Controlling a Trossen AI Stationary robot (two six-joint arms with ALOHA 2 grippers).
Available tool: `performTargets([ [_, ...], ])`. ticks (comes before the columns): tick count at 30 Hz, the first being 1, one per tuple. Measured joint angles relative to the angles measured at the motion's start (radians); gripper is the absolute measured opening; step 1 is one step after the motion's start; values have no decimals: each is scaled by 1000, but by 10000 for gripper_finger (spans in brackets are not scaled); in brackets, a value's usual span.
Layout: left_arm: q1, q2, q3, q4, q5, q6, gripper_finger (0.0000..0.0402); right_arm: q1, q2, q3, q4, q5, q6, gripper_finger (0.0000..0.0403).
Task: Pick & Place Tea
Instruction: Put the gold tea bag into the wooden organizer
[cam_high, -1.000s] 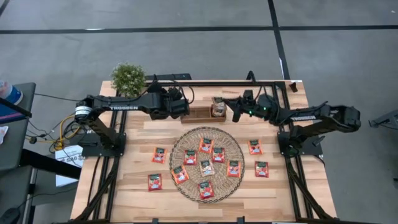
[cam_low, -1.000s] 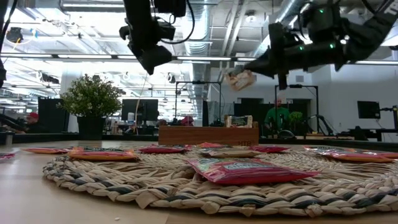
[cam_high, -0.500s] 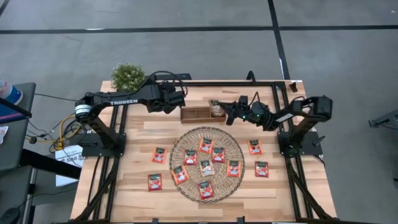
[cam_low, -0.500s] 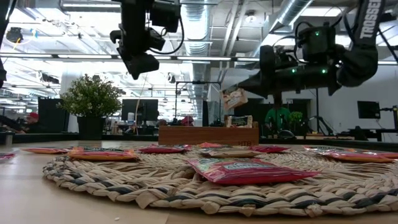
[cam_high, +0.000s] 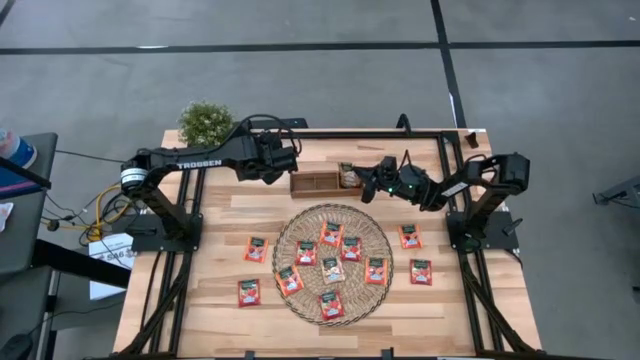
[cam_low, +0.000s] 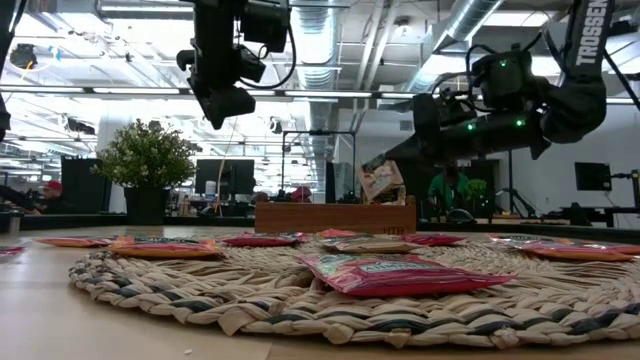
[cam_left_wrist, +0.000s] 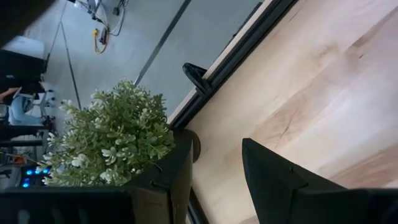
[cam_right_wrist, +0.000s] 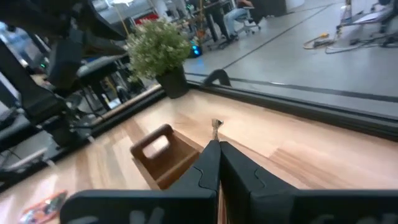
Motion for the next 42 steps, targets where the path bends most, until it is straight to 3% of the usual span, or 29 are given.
performTargets([
  [17, 0, 0, 0, 3, 3, 1, 133, 10, 0, 0, -55, 61, -41, 0],
  [27, 0, 0, 0, 16, 3, 1, 133, 10, 67, 10, -18, 58, -22, 0],
  [42, 0, 0, -1, 66, 7, 60, 133, 10, 64, 16, -60, 53, -30, 4],
])
